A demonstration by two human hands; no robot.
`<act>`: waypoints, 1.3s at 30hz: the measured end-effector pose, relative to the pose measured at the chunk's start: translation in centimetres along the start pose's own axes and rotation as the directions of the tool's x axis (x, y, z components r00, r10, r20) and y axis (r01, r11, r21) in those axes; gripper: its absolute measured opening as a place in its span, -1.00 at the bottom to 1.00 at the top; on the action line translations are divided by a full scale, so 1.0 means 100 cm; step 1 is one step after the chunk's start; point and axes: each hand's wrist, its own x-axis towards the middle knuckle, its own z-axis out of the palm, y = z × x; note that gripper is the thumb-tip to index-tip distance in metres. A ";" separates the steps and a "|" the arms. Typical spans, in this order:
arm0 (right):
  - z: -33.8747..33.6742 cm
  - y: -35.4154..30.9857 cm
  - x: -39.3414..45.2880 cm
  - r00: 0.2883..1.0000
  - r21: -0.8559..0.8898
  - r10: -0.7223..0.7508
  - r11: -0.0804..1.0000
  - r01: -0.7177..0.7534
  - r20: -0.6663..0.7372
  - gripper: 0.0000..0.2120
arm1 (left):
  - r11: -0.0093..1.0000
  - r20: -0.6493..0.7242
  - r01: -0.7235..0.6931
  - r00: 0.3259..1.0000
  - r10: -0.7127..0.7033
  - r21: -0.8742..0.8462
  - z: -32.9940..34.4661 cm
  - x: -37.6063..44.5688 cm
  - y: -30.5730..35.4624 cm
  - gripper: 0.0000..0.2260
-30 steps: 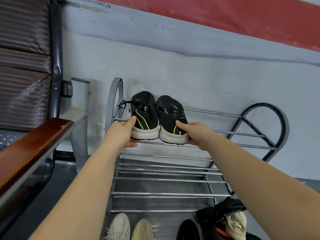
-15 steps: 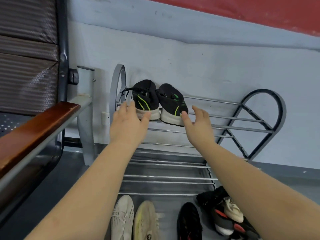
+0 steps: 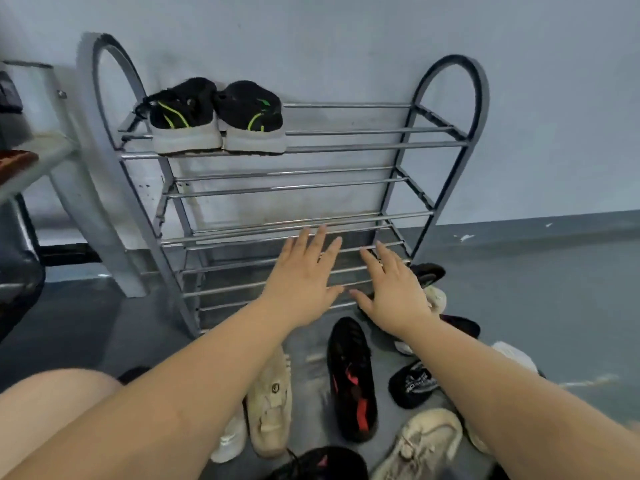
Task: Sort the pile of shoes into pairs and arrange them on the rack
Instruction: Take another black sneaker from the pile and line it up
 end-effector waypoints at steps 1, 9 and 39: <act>0.008 0.013 -0.010 0.999 -0.016 0.023 1.000 -0.022 0.035 -0.28 | 1.000 0.039 -0.012 0.999 0.011 0.014 0.012 0.001 0.007 -0.32; 0.056 0.107 -0.062 0.943 -0.051 0.267 0.964 -0.262 0.196 -0.26 | 0.987 0.338 -0.152 0.933 0.125 0.055 0.097 0.015 0.062 -0.31; 0.133 0.242 0.125 0.818 0.238 0.480 0.795 -0.558 0.317 -0.33 | 0.851 0.561 0.296 0.828 -0.002 -0.434 0.239 0.242 0.090 -0.25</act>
